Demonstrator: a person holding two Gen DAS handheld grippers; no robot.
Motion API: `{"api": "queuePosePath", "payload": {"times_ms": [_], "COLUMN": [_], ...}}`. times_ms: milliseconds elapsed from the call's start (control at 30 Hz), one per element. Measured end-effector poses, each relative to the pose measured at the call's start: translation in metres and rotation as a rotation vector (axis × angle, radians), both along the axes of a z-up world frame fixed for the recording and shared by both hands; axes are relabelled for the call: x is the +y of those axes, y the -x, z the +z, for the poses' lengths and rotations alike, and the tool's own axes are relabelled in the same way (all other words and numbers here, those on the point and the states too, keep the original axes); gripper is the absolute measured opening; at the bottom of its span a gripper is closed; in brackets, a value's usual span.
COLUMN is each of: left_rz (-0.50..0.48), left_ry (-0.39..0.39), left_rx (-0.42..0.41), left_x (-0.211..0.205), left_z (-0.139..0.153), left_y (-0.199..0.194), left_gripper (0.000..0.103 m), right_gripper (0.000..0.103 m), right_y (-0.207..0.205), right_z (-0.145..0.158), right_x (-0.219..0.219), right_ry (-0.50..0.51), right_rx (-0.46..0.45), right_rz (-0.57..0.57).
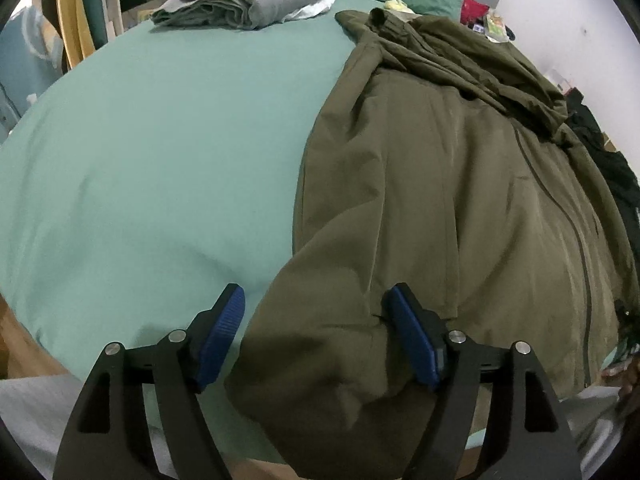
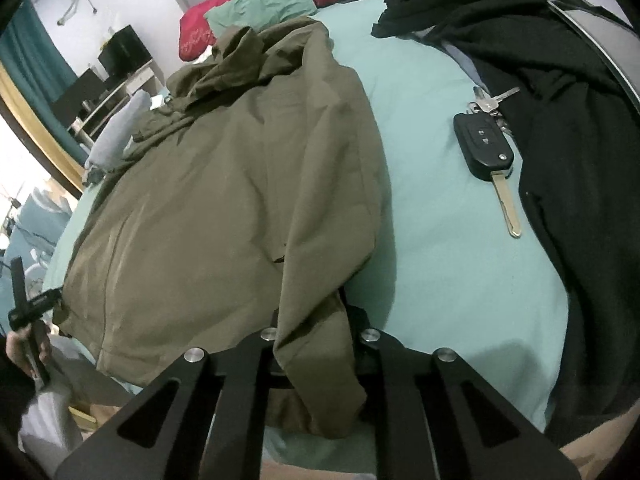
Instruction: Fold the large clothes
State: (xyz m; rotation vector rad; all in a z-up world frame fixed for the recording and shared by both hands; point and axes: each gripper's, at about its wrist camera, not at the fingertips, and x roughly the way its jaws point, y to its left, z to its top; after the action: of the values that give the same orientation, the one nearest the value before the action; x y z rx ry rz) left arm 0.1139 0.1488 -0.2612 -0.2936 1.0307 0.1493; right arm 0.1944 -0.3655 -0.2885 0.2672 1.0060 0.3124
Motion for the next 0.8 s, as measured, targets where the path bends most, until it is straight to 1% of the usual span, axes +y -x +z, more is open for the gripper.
{"api": "queuePosePath", "payload": {"times_ms": [33,67,100,133,167,200,233,300,367,467,567,700,767,800], "left_rz": [-0.007,-0.028,-0.048,-0.088,-0.118,-0.131,-0.142,-0.138,-0.142,-0.158,-0.158,-0.133,-0.130,-0.134], "left_ry": [-0.002,0.002,0.009,0.022,0.017,0.004,0.006,0.024,0.042,0.047,0.073,0.136,0.165,0.176], "left_rx": [0.005,0.011,0.007,-0.006,-0.013,-0.014,-0.024,-0.079,-0.124,-0.167,-0.188,-0.229,-0.241,-0.251], "left_x": [0.000,-0.003,-0.006,-0.012,-0.017,-0.021,-0.023,-0.018,-0.014,-0.014,-0.012,-0.003,-0.004,-0.002], "left_z": [0.000,0.001,0.002,0.004,0.008,0.011,0.017,0.040,0.061,0.091,0.110,0.132,0.141,0.150], "left_y": [0.000,0.001,0.002,0.004,0.006,0.005,0.006,0.014,0.023,0.040,0.050,0.069,0.067,0.075], "left_gripper": [0.076,0.069,0.050,0.026,0.023,0.017,0.014,0.012,0.012,0.012,0.012,0.012,0.011,0.011], "right_gripper": [0.009,0.009,0.008,0.008,0.008,0.008,0.007,0.007,0.007,0.007,0.007,0.007,0.007,0.007], "right_y": [0.002,0.005,0.008,0.011,0.012,0.015,0.018,0.025,0.031,0.046,0.066,0.094,0.109,0.117], "right_z": [0.002,0.005,0.008,0.011,0.015,0.020,0.025,0.034,0.045,0.059,0.074,0.103,0.116,0.124], "right_x": [0.000,0.000,0.000,-0.001,-0.002,-0.003,-0.006,-0.011,-0.013,-0.016,-0.019,-0.025,-0.027,-0.029], "right_ry": [-0.002,-0.009,-0.021,-0.037,-0.056,-0.072,-0.094,-0.135,-0.174,-0.215,-0.238,-0.242,-0.244,-0.253], "right_rx": [-0.010,-0.023,-0.036,-0.049,-0.064,-0.085,-0.106,-0.144,-0.176,-0.219,-0.254,-0.316,-0.347,-0.362], "right_rz": [-0.005,-0.013,-0.021,-0.031,-0.037,-0.049,-0.064,-0.106,-0.124,-0.137,-0.147,-0.158,-0.161,-0.161]}}
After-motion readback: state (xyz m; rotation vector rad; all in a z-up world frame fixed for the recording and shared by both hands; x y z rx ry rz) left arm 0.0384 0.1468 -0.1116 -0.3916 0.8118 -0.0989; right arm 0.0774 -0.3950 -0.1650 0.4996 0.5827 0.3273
